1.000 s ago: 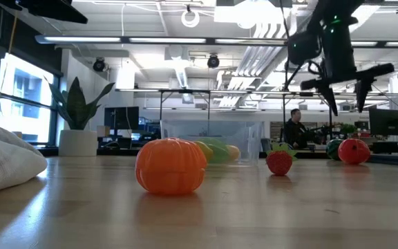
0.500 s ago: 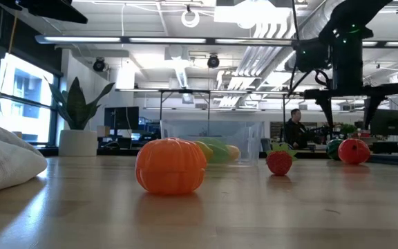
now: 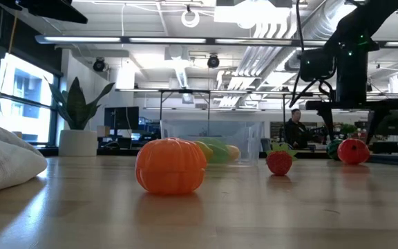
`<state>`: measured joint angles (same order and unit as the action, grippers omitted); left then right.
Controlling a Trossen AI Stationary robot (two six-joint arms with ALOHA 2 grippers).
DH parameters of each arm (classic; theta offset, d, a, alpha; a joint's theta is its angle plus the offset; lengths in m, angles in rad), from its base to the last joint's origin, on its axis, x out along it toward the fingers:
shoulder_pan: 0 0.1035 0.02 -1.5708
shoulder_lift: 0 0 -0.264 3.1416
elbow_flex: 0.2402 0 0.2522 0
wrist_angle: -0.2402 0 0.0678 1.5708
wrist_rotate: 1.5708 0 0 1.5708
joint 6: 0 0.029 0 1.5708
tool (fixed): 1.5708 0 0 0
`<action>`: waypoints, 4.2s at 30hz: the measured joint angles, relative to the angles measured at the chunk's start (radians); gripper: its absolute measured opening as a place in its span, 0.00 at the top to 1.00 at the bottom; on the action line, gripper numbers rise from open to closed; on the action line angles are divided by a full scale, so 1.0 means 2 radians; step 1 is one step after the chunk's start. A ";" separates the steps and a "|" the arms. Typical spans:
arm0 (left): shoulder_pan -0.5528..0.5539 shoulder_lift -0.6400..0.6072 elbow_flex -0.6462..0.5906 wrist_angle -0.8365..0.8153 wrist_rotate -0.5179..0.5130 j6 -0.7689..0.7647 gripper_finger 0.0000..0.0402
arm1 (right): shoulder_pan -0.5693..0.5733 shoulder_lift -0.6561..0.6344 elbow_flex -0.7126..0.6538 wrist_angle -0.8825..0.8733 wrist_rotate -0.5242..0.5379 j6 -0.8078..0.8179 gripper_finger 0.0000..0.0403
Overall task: Pick and placing Produce into tupperware
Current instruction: Put the apple into the transparent bin
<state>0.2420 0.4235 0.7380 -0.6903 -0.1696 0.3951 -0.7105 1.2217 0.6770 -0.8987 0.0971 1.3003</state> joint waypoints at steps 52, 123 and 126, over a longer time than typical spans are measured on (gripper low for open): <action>0.000 0.000 0.000 0.000 0.000 0.000 1.00 | 0.000 0.022 -0.048 0.066 0.025 -0.012 0.24; 0.000 0.000 0.000 0.000 0.000 0.000 1.00 | 0.000 0.020 -0.075 0.116 0.047 0.000 0.35; 0.000 0.000 0.000 0.000 0.000 0.000 1.00 | 0.000 0.020 -0.075 0.118 0.047 -0.001 0.35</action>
<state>0.2420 0.4236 0.7379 -0.6899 -0.1695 0.3954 -0.7109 1.2625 0.5266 -0.6634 0.1905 1.2977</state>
